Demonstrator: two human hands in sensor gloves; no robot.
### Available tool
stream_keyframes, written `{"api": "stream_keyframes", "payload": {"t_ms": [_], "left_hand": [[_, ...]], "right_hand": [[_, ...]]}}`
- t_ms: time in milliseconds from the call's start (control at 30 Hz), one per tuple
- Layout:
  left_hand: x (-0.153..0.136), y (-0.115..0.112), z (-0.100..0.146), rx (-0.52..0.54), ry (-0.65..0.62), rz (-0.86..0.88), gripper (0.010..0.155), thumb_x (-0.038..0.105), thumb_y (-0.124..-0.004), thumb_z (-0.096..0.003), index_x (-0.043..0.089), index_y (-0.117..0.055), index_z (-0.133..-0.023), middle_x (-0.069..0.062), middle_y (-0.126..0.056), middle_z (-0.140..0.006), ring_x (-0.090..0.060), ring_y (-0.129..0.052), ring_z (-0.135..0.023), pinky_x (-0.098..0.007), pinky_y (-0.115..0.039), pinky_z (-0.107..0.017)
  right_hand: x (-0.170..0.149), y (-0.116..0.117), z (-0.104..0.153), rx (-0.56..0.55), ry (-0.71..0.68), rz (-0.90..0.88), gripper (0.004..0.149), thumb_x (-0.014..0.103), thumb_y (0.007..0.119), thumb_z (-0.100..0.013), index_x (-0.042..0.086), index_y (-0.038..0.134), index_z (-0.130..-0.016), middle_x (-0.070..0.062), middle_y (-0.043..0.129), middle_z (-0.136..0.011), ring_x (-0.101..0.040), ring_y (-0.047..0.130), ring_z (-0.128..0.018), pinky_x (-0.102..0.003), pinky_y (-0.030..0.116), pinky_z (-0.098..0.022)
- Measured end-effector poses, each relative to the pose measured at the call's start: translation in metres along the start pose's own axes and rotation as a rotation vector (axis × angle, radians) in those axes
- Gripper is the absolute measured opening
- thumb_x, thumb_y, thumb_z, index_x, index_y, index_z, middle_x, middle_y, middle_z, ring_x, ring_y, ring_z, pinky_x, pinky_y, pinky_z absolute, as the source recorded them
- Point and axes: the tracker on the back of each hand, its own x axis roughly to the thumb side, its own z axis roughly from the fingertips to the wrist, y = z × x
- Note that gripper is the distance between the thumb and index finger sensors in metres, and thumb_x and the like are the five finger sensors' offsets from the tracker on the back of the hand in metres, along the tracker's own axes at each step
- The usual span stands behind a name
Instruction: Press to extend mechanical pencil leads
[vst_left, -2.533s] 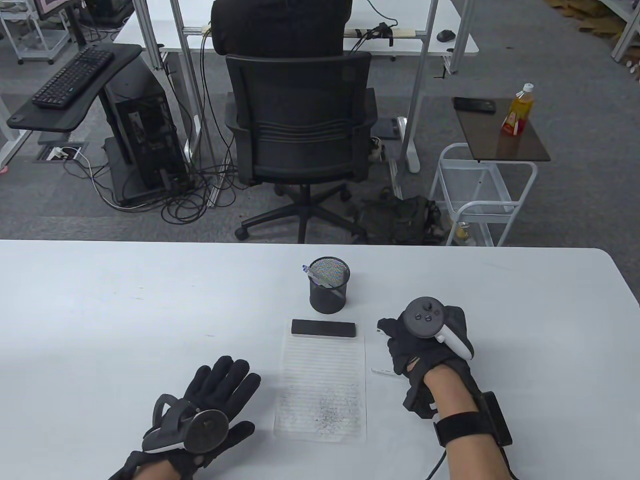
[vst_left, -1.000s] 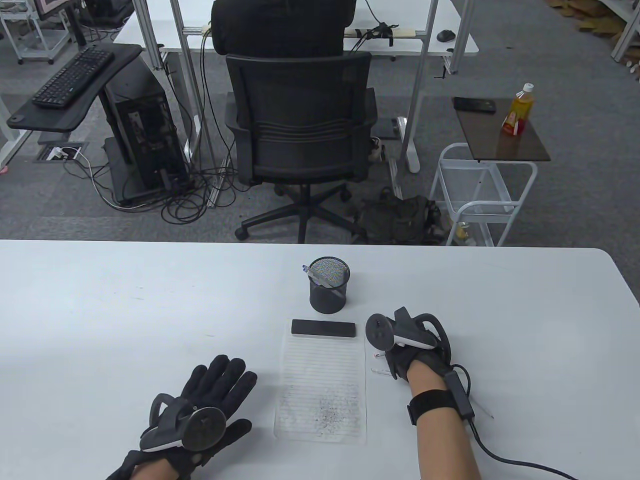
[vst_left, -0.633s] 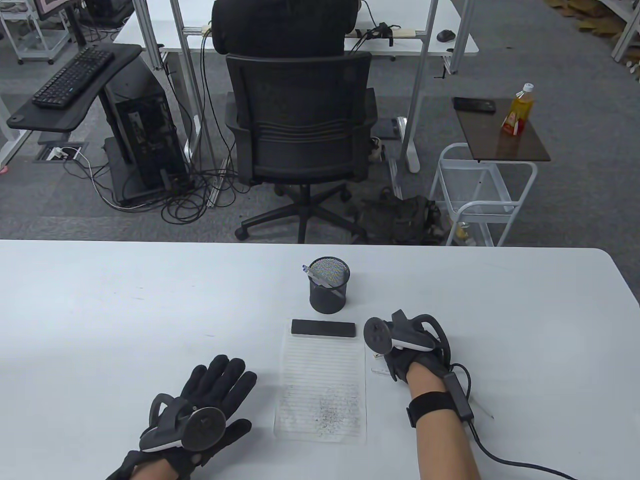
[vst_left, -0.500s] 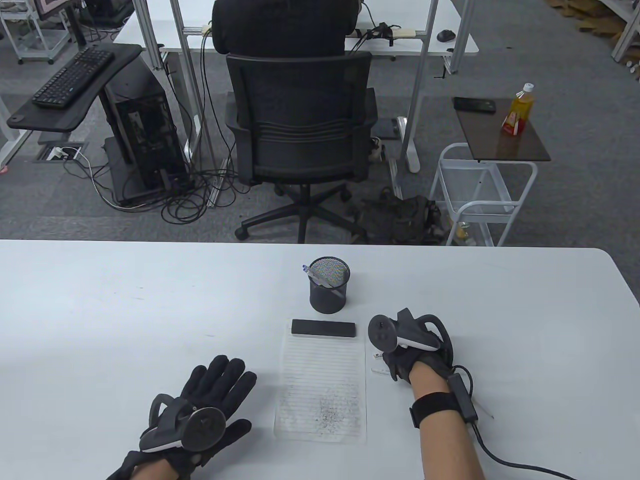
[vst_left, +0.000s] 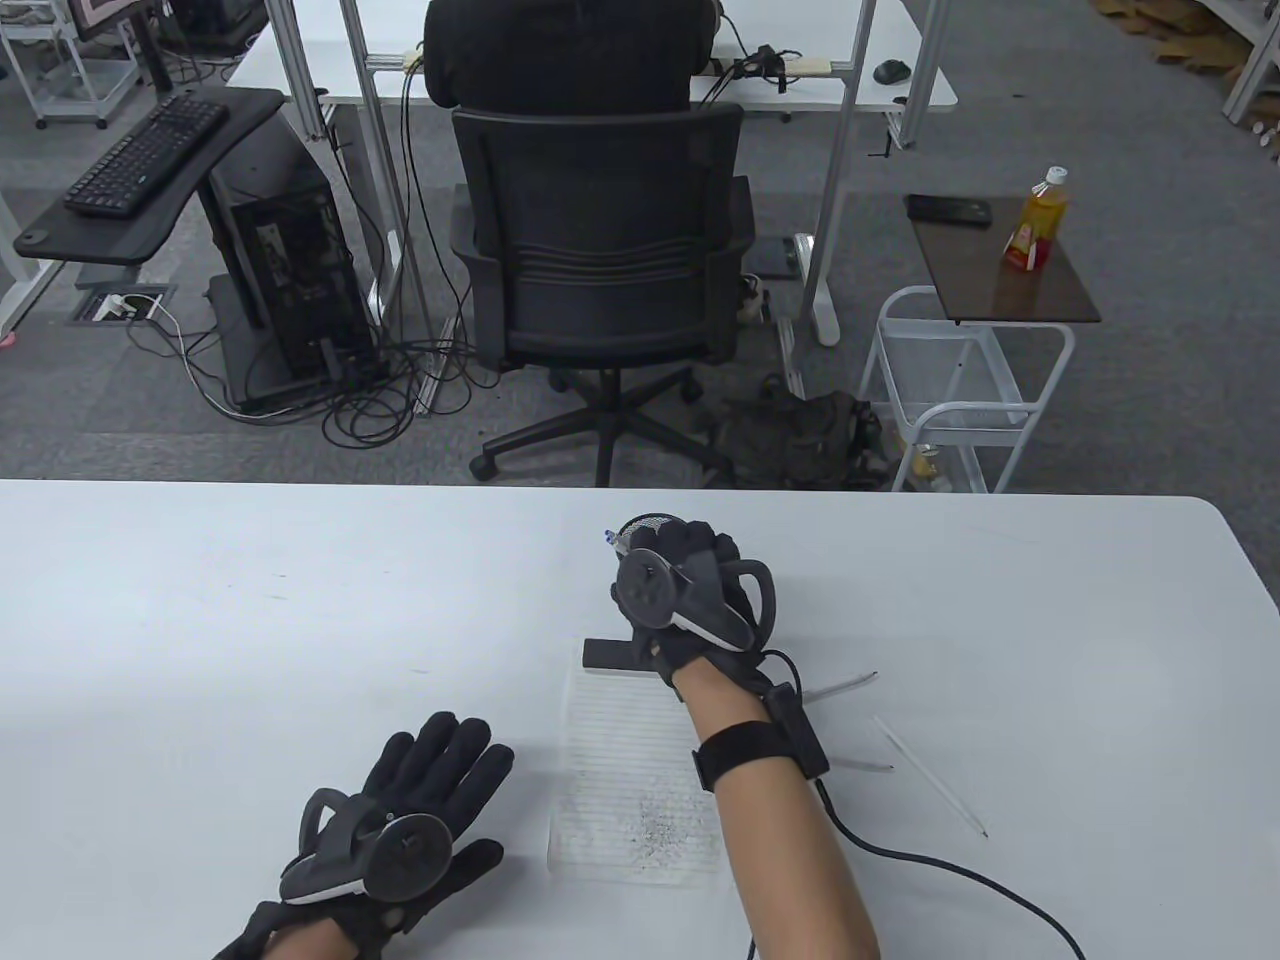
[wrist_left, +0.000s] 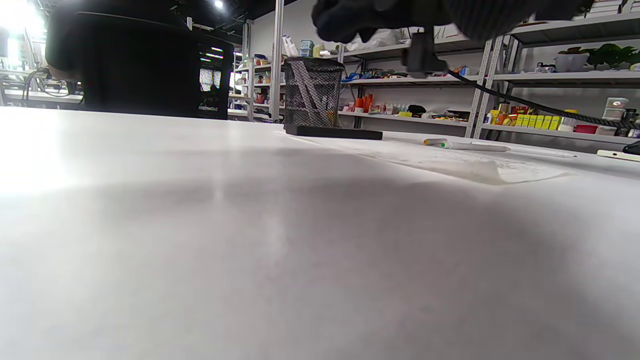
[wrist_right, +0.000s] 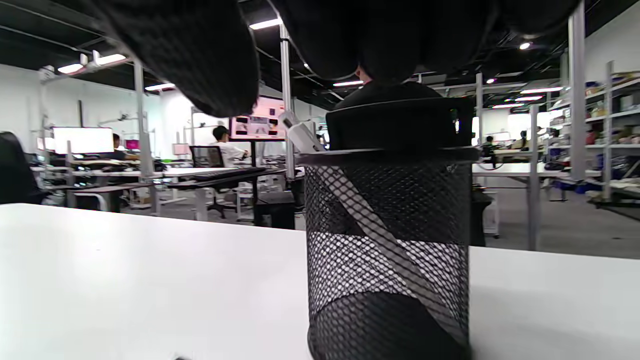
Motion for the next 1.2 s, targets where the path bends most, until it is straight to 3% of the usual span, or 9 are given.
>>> {"api": "stream_keyframes", "payload": {"t_ms": [233,533,867,1200], "left_hand": [[-0.001,-0.001,0.0,-0.002,0.003,0.008,0.084,0.062,-0.067,-0.0463,0.026,-0.035,-0.115,-0.011,-0.03,-0.121,-0.046,-0.031,-0.112,-0.067,-0.036,-0.076],[-0.002,-0.001,0.0,-0.004,0.006,0.011,0.084,0.062,-0.067,-0.0462,0.026,-0.035,-0.115,-0.011,-0.031,-0.121,-0.046,-0.031,-0.112,-0.067,-0.036,-0.075],[-0.004,-0.002,-0.001,-0.013,0.012,0.02,0.084,0.062,-0.067,-0.0462,0.026,-0.035,-0.115,-0.011,-0.031,-0.121,-0.046,-0.031,-0.112,-0.067,-0.036,-0.075],[-0.004,-0.002,-0.001,-0.013,0.008,0.016,0.084,0.062,-0.067,-0.0463,0.026,-0.035,-0.115,-0.011,-0.031,-0.121,-0.046,-0.031,-0.112,-0.067,-0.036,-0.076]], "right_hand": [[0.009,0.016,-0.027,0.013,0.16,0.019,0.061,0.046,0.096,-0.049,0.003,0.084,-0.091,-0.022,0.086,-0.085,-0.05,0.085,-0.08,-0.069,0.069,-0.059],[0.007,0.027,-0.036,-0.005,0.27,-0.032,0.051,0.039,0.098,-0.05,0.0,0.091,-0.082,-0.02,0.095,-0.075,-0.04,0.098,-0.071,-0.063,0.075,-0.058],[0.011,0.032,-0.038,-0.022,0.229,-0.002,0.048,0.034,0.099,-0.051,-0.002,0.091,-0.08,-0.021,0.096,-0.072,-0.038,0.101,-0.067,-0.061,0.077,-0.058],[0.012,0.027,-0.036,-0.034,0.215,0.021,0.05,0.039,0.098,-0.05,0.001,0.091,-0.081,-0.02,0.095,-0.075,-0.041,0.098,-0.07,-0.063,0.075,-0.058]]}}
